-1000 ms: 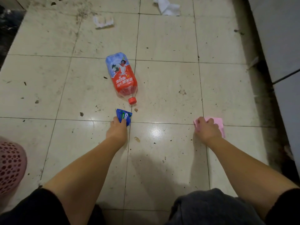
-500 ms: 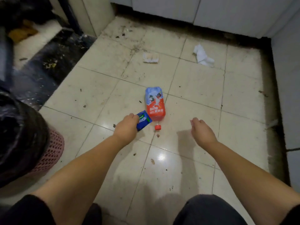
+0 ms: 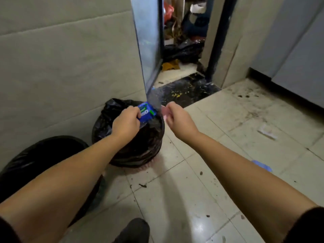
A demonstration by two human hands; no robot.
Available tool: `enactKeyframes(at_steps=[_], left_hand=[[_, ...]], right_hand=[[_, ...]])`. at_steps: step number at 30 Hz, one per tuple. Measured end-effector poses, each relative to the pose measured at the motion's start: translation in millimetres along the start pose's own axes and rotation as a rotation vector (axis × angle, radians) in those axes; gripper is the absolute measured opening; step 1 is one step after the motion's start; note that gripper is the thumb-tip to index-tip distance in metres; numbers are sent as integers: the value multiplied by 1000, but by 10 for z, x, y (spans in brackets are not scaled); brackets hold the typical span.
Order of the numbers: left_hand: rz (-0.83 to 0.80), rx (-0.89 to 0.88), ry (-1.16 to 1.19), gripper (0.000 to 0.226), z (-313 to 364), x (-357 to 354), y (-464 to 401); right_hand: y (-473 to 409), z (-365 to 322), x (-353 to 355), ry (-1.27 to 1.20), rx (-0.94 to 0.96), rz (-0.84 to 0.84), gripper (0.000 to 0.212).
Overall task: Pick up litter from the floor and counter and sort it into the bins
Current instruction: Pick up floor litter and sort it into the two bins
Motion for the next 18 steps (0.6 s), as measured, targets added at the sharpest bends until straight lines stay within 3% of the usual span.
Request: enactKeyframes(at_steps=[6, 10, 13, 15, 18], left_hand=[[-265, 167, -187, 18, -1149, -503, 73], [-480, 155, -315, 42, -1392, -1018, 240], [-619, 101, -339, 42, -1377, -1347, 371], [-637, 51, -334, 36, -1287, -1384, 370], [-580, -12, -331, 33, -1110, -1172, 220]], right_hand=[[-63, -288, -1520, 210, 166, -313, 28], [70, 85, -2110, 409, 67, -548, 35], [217, 311, -2292, 463, -42, -698, 42], [239, 336, -2247, 493, -44, -719, 48], [19, 221, -1948, 479, 19, -549, 30]])
Point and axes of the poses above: each hand's wrist, its own y-axis away from the middle knuckle, its own x-axis out of the back of the hand, z = x × y, the point moved 10 cm from there along -y, towards the middle knuckle, and after that the axes turned 15 degrees about z, right-handed, at the moved point
